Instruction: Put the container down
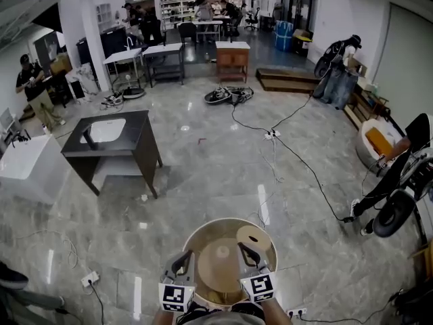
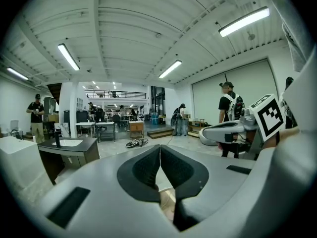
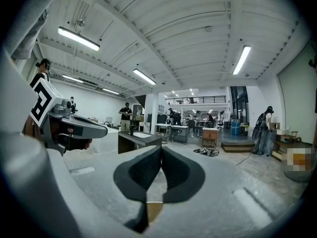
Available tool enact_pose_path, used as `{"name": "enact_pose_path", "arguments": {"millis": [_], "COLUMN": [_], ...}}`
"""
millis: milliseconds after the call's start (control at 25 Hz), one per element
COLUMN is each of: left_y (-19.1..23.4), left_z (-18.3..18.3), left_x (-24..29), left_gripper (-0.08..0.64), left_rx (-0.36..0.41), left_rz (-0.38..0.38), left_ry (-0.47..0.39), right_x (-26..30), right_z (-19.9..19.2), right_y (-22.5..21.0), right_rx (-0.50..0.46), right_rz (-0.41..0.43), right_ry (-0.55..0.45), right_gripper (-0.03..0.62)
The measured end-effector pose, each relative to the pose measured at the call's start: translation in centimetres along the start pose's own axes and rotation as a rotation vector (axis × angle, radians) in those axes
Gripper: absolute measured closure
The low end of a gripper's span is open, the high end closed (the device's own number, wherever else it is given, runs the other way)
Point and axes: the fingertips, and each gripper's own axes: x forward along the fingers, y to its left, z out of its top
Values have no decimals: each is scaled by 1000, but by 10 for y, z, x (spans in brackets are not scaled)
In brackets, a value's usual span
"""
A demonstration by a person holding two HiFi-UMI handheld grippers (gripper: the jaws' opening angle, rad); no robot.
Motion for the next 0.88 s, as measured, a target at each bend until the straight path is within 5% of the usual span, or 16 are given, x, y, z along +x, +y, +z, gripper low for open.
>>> {"name": "enact_pose_path", "arguments": {"millis": [880], "left_y": [-13], "left_z": [-2], "left_x": [-14], "left_gripper": [540], "left_rx": [-3], "left_rz": [-38], "left_ry": [-13], "right_x": [-22], "right_z": [0], "right_y": [9], "right_rx": [3], "right_rz": [-24], "right_ry": [-1], "right_gripper": [592]}}
